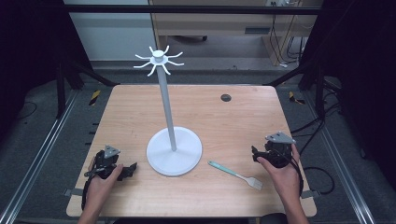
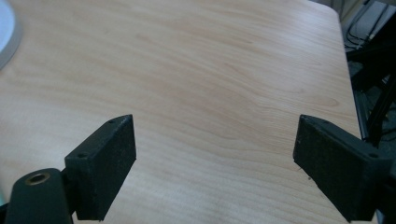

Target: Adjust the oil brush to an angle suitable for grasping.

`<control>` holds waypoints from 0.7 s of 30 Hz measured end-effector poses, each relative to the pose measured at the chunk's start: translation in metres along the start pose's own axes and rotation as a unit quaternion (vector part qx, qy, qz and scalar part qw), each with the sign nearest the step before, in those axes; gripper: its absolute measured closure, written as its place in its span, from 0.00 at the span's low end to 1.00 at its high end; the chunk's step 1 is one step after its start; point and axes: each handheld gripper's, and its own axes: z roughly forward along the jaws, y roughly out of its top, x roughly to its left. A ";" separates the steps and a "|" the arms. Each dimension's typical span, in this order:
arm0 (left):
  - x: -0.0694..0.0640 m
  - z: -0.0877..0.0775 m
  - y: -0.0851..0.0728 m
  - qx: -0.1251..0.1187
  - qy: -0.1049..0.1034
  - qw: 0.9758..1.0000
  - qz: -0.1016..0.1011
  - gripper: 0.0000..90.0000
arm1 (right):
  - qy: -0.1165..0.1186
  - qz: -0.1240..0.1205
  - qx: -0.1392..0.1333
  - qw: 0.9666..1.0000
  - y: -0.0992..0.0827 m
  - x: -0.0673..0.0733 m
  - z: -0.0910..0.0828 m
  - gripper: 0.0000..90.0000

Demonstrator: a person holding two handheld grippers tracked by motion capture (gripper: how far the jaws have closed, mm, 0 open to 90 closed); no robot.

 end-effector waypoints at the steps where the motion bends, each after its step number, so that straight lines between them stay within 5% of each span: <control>1: 0.000 0.000 0.000 0.000 0.000 1.000 0.000 0.00 | 0.008 -0.015 0.015 1.000 0.002 0.002 -0.001 0.14; 2: 0.000 0.000 0.000 0.000 0.000 1.000 0.000 0.00 | 0.008 -0.015 0.015 1.000 0.002 0.002 -0.001 0.14; 4: 0.000 0.000 0.000 0.000 0.000 1.000 0.000 0.00 | 0.037 -0.055 0.046 0.997 0.006 0.011 -0.005 0.14; 8: 0.000 0.000 0.000 0.001 0.000 1.000 0.001 0.00 | 0.070 -0.111 0.092 0.987 0.013 0.024 -0.011 0.21; 12: 0.000 0.000 0.000 0.001 0.001 1.000 0.001 0.00 | 0.110 -0.142 0.132 0.975 0.020 0.033 -0.011 0.30; 17: 0.000 0.000 0.000 0.000 0.001 1.000 0.000 0.00 | 0.168 -0.175 0.169 0.955 0.032 0.045 -0.007 0.40; 21: 0.000 0.000 0.000 0.001 0.000 1.000 0.000 0.00 | 0.193 -0.186 0.189 0.945 0.038 0.055 0.000 0.49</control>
